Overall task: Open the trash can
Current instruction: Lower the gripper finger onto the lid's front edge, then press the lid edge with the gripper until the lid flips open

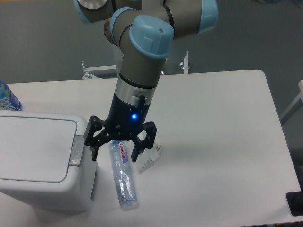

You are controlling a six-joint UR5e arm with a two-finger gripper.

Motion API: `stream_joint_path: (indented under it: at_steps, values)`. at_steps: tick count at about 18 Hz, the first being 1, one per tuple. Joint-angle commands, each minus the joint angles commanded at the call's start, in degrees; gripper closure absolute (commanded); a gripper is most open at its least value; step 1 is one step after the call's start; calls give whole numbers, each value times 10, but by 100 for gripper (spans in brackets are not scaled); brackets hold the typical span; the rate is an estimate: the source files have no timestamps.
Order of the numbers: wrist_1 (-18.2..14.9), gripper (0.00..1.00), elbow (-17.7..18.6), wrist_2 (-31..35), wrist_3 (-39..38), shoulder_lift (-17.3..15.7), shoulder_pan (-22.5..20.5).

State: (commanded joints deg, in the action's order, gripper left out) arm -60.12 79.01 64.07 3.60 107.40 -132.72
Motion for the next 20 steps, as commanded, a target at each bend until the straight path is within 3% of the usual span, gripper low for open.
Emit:
stream_joint_path:
  at_steps: [20]
  values:
    - [1, 0, 19, 1, 1, -6, 18]
